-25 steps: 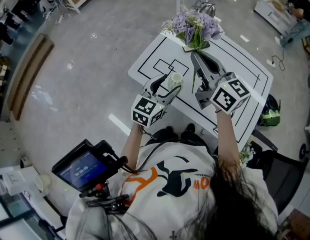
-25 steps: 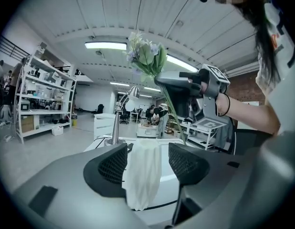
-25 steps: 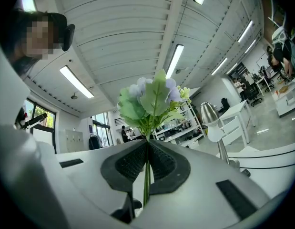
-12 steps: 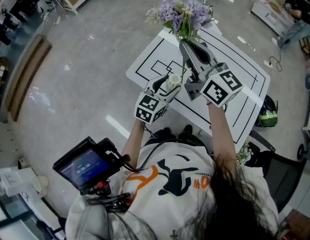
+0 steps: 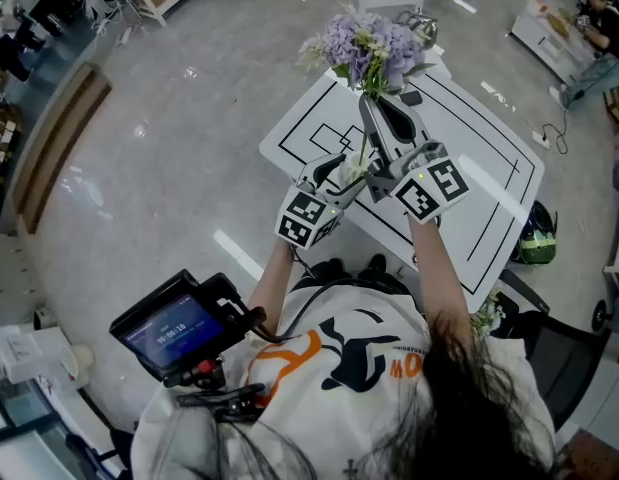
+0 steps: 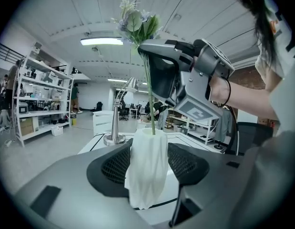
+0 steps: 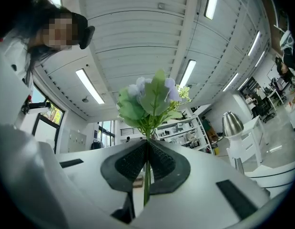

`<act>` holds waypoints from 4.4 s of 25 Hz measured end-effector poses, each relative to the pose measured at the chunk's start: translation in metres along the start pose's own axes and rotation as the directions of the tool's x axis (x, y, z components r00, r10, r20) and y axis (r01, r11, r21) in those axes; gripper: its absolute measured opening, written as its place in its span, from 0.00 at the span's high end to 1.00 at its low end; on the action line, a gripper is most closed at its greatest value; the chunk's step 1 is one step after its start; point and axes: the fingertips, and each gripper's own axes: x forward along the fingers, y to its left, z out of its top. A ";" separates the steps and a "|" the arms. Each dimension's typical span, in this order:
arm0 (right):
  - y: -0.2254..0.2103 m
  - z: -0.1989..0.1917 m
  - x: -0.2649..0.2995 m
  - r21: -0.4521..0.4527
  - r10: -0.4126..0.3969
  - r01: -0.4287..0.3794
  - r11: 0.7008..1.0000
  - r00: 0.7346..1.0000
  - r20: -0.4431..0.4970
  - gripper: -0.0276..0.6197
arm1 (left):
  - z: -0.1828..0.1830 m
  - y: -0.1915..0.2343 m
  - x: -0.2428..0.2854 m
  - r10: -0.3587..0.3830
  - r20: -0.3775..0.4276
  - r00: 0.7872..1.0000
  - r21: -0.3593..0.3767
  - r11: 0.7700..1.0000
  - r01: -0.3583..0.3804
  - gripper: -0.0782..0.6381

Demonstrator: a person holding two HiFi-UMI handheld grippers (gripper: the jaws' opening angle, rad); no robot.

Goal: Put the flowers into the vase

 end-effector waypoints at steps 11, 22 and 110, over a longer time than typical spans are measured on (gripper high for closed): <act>-0.014 -0.052 -0.035 0.065 -0.095 0.096 0.993 0.995 -0.029 0.93 | -0.001 0.001 0.000 0.005 0.017 1.000 -0.027 1.000 -0.004 0.54; 0.008 -0.108 -0.060 -0.137 -0.127 0.093 0.986 0.955 -0.268 0.92 | 0.002 0.000 0.000 0.006 0.029 1.000 -0.041 0.999 -0.004 0.54; 0.092 -0.108 -0.262 0.015 -0.223 0.244 0.970 0.909 -0.352 0.86 | -0.025 -0.149 -0.100 0.195 0.094 0.976 -0.134 0.974 -0.182 0.69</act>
